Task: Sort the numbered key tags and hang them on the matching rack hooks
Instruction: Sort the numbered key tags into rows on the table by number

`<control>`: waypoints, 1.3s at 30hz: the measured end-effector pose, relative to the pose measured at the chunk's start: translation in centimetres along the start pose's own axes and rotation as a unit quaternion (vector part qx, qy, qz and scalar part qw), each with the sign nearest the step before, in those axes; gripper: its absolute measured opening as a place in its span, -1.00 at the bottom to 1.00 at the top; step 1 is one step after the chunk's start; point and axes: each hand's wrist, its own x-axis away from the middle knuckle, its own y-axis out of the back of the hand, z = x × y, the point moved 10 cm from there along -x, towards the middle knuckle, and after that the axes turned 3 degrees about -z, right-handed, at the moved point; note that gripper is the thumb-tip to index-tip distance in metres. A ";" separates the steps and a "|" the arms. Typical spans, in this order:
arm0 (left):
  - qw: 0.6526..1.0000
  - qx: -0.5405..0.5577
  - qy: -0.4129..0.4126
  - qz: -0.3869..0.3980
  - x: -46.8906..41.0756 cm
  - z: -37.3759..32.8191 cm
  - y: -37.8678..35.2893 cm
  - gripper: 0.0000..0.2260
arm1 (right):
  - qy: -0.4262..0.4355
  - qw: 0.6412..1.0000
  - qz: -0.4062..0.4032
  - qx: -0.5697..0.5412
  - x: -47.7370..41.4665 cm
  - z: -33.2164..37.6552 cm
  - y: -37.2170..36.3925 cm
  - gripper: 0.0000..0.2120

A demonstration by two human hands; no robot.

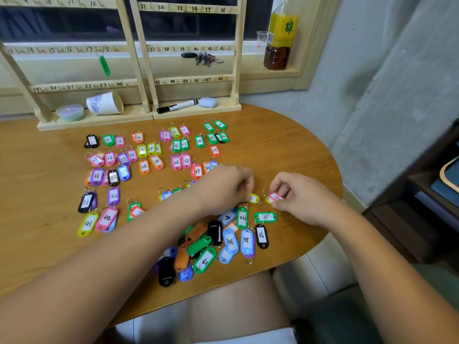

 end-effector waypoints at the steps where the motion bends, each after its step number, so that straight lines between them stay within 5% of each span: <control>1: 1.000 0.019 0.007 -0.015 0.3 0.2 0.4 -0.87 | -0.008 1.000 0.006 -0.001 0.0 -0.1 0.0 -0.73; 9: 0.957 0.240 0.135 -0.094 4.4 4.4 3.9 -0.81 | -0.054 0.995 0.061 -0.052 -0.4 -0.5 -0.5 -0.75; 18: 0.887 0.407 0.163 -0.146 7.9 5.9 6.4 -0.77 | -0.049 0.983 0.029 -0.176 -0.7 0.5 -0.5 -0.84; 25: 0.871 0.430 0.150 -0.183 8.7 6.0 7.0 -0.80 | -0.040 0.976 -0.001 -0.215 -1.3 0.8 0.0 -0.90; 33: 0.846 0.467 0.158 -0.202 9.4 6.4 7.1 -0.90 | 0.000 0.884 0.002 -0.467 -0.4 5.7 -0.8 -0.81; 39: 0.849 0.454 0.154 -0.224 10.0 6.5 7.9 -0.92 | 0.039 0.863 -0.007 -0.504 0.3 8.8 -1.3 -0.80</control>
